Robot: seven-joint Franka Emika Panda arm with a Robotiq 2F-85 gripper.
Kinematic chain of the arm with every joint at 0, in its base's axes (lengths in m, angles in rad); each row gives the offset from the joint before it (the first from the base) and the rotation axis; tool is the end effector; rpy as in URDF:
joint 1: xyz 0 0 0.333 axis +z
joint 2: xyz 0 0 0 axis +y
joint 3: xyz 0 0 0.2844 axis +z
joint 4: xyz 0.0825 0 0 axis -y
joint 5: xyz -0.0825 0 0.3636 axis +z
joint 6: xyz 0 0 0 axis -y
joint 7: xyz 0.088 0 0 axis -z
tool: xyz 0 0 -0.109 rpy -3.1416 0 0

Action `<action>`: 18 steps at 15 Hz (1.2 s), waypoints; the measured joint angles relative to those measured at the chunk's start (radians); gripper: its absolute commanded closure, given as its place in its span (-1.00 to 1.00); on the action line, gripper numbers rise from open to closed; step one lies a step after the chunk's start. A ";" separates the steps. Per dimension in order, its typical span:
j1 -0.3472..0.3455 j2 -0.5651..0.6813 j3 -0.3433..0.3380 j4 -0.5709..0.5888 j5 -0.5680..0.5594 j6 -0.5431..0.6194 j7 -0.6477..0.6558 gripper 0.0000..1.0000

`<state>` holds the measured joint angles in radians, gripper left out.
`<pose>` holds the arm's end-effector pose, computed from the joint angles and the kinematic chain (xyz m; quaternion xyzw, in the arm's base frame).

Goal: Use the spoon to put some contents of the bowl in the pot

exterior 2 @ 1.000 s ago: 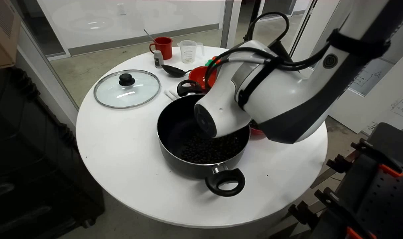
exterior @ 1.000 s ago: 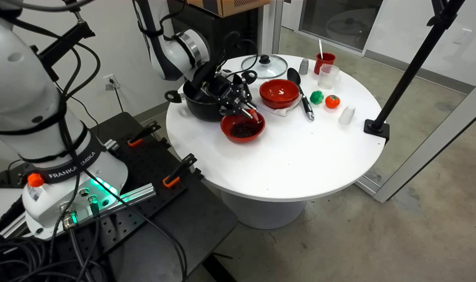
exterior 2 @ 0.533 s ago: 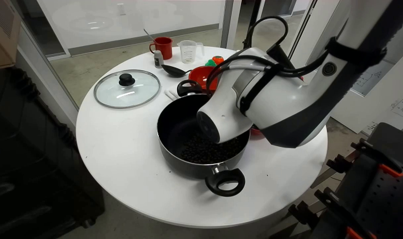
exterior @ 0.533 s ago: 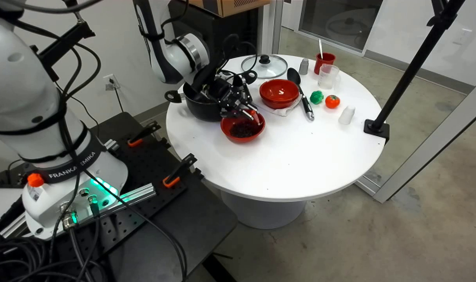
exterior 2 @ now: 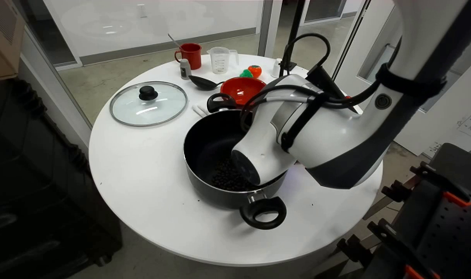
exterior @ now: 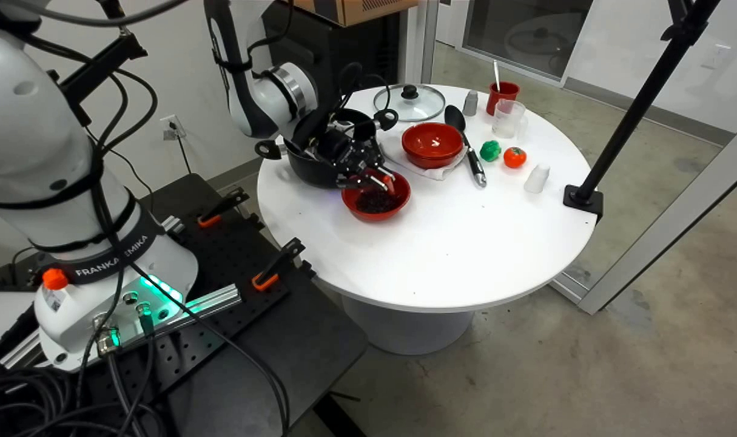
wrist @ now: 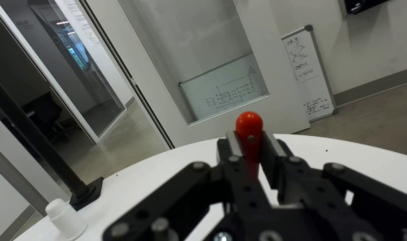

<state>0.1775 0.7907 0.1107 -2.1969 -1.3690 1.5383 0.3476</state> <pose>0.3984 0.0148 0.0344 0.6184 0.3946 -0.3362 0.5907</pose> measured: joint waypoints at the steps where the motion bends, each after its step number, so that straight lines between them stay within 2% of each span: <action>1: 0.002 0.003 0.003 0.000 0.000 -0.006 0.001 0.90; 10: -0.007 0.005 0.027 0.011 0.014 -0.010 0.004 0.90; 18: -0.113 -0.008 0.031 0.059 0.126 0.094 -0.037 0.90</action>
<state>0.0640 0.7828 0.1417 -2.1381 -1.2429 1.6322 0.3102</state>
